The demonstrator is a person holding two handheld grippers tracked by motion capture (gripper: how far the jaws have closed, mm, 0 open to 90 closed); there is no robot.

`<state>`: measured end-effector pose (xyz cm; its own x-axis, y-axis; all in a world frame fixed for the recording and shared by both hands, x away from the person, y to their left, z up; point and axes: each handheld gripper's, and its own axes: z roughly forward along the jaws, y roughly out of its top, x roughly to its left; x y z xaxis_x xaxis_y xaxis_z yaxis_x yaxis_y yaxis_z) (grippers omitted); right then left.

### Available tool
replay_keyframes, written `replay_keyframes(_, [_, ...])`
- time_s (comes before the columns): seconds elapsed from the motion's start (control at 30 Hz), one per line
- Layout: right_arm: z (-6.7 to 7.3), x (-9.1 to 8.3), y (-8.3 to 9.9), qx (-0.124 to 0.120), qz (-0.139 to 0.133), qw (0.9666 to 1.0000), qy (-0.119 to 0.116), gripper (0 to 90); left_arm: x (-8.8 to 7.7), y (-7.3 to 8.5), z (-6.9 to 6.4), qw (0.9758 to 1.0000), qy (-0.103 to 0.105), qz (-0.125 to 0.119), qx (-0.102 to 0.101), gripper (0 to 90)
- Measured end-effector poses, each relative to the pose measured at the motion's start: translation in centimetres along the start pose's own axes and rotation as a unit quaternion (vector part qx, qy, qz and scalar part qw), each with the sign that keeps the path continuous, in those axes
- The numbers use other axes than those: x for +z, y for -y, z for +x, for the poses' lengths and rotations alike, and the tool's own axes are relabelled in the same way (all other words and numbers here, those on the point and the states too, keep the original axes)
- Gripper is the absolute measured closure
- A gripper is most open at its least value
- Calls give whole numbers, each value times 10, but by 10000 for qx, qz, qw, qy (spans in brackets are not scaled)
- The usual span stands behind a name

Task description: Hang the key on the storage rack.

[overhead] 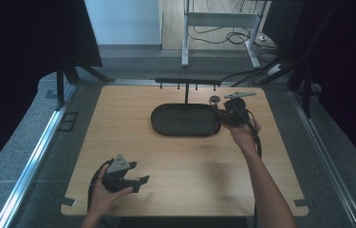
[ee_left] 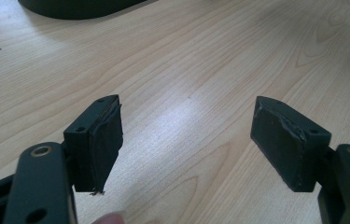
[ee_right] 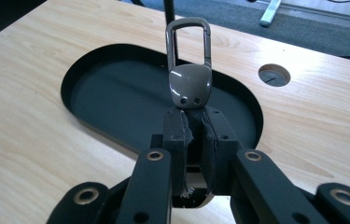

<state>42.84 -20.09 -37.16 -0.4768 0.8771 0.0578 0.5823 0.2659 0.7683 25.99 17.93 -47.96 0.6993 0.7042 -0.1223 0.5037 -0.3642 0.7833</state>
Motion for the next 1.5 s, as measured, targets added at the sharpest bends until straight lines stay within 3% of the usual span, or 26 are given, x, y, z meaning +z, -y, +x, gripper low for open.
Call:
replay_keyframes(0.47, [-6, 12, -6, 177, -85, 9998, 92, 811, 0, 0, 0, 10000, 9, -2, -1, 256])
replay_keyframes(0.87, [-12, 17, -14, 302, -344, 9988, 176, 811, 0, 0, 0, 10000, 13, -3, 4, 256])
replay_keyframes(1.5, [-22, 53, -17, 497, -451, 9967, 461, 809, 1, 1, 1, 10000, 13, 16, -7, 256])
